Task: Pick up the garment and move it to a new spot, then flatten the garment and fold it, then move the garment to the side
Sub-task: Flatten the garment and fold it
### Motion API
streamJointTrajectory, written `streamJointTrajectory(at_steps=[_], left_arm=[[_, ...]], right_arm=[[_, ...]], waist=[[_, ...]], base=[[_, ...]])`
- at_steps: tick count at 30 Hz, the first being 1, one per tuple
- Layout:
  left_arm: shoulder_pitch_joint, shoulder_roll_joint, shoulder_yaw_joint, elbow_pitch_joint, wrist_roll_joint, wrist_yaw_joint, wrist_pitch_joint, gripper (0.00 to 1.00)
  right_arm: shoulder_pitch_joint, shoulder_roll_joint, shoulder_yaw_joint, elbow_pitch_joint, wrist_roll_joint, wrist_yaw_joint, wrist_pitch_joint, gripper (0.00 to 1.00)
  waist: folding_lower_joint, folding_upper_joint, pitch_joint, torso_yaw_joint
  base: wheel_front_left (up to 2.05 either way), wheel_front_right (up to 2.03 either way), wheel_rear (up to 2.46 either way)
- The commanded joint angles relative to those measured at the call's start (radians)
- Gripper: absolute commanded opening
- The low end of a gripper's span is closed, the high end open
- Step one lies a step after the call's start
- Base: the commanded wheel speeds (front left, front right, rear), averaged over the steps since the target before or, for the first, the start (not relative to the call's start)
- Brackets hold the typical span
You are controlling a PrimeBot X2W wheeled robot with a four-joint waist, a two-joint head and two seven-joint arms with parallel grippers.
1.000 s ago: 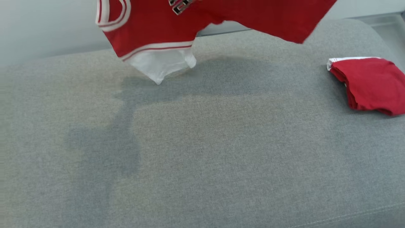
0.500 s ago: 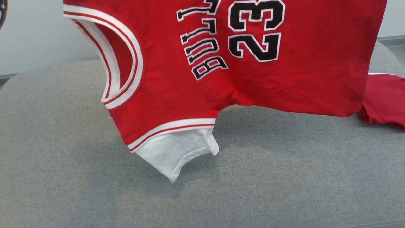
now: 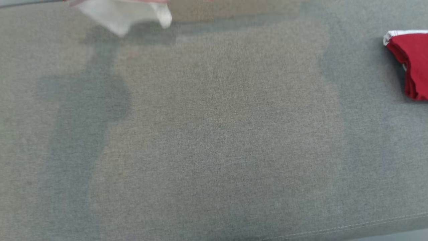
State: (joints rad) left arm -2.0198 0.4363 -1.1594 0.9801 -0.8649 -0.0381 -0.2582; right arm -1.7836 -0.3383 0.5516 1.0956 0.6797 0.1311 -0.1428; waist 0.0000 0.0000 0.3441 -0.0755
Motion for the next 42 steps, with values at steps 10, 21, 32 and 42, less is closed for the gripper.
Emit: streamJointTrajectory(at_steps=[10,21,32,42], left_arm=[[0.054,0.052,0.365,-0.415,0.348,0.075,-0.005,0.00],[0.466,-0.014,0.689,-0.558,0.460,-0.047,-0.005,0.00],[1.041,-0.009,0.846,-0.852,0.417,-0.093,-0.006,0.00],[1.605,-0.055,0.938,-1.005,0.378,-0.092,-0.006,0.00]], right_arm=[[-0.100,0.036,-0.244,-0.032,-0.316,0.000,-0.121,0.00],[0.185,0.130,-0.429,-0.106,-0.459,-0.001,-0.122,0.00],[0.596,0.054,-0.427,-0.347,-0.323,-0.001,-0.122,0.00],[1.053,-0.021,-0.418,-0.574,-0.234,-0.001,-0.122,0.00]], waist=[[0.0000,0.0000,0.496,-0.031],[0.0000,0.0000,0.516,-0.007],[0.0000,0.0000,0.284,0.003],[0.0000,0.0000,0.045,0.016]], base=[[0.00,0.00,0.00],[0.00,0.00,0.00],[0.00,0.00,0.00],[0.00,0.00,0.00]])
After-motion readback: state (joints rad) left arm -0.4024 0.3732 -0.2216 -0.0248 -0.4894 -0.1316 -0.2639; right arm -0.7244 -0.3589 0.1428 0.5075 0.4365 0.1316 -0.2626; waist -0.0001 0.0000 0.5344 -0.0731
